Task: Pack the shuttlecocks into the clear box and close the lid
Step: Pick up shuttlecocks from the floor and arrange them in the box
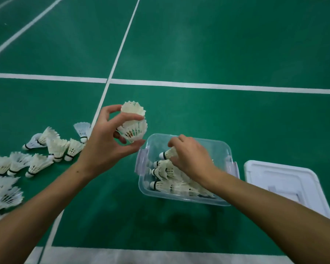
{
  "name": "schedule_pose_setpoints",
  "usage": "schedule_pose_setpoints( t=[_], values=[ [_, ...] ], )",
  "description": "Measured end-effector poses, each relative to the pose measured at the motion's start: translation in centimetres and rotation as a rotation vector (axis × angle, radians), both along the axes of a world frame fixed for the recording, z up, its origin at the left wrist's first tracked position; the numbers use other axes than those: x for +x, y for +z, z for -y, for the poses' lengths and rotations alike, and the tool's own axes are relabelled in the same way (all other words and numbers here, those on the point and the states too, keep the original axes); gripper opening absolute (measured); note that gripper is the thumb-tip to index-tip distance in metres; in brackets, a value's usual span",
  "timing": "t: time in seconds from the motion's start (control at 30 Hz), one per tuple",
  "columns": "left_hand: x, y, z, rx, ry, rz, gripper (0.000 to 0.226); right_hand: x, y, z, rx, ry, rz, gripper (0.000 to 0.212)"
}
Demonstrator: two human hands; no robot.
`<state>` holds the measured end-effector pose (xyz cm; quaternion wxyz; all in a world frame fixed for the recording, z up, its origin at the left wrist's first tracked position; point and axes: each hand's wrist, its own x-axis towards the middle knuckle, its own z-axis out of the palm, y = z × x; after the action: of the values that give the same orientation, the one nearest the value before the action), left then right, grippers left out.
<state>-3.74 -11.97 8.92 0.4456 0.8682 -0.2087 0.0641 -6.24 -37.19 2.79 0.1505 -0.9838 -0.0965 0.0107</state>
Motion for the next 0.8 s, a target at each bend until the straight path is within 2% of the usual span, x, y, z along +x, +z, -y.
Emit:
schedule_pose_setpoints(
  t=[0.17,0.27,0.33,0.5,0.73,0.8],
  values=[
    [-0.2,-0.9,0.0,0.023,0.001,0.001,0.054,0.9,-3.2,-2.0,-0.006,-0.064,0.082,0.027],
    [-0.4,-1.1,0.1,0.014,-0.015,-0.010,0.055,1.2,-4.1,-1.8,0.057,-0.075,0.088,0.038],
    [-0.6,-1.4,0.0,0.016,-0.015,-0.012,0.055,1.1,-4.6,-1.6,0.155,-0.092,0.020,0.044],
    [-1.2,-1.7,-0.3,0.027,-0.002,-0.008,0.055,1.2,-5.2,-2.1,0.522,-0.199,-0.222,0.036],
    [-1.6,-1.9,-0.7,0.035,-0.001,-0.024,0.053,2.8,-5.5,-1.1,0.662,-0.157,-0.486,0.045],
    [-1.6,-1.9,-0.7,0.038,-0.007,-0.032,0.054,2.9,-5.9,-0.8,0.697,-0.147,-0.496,0.045]
  ],
)
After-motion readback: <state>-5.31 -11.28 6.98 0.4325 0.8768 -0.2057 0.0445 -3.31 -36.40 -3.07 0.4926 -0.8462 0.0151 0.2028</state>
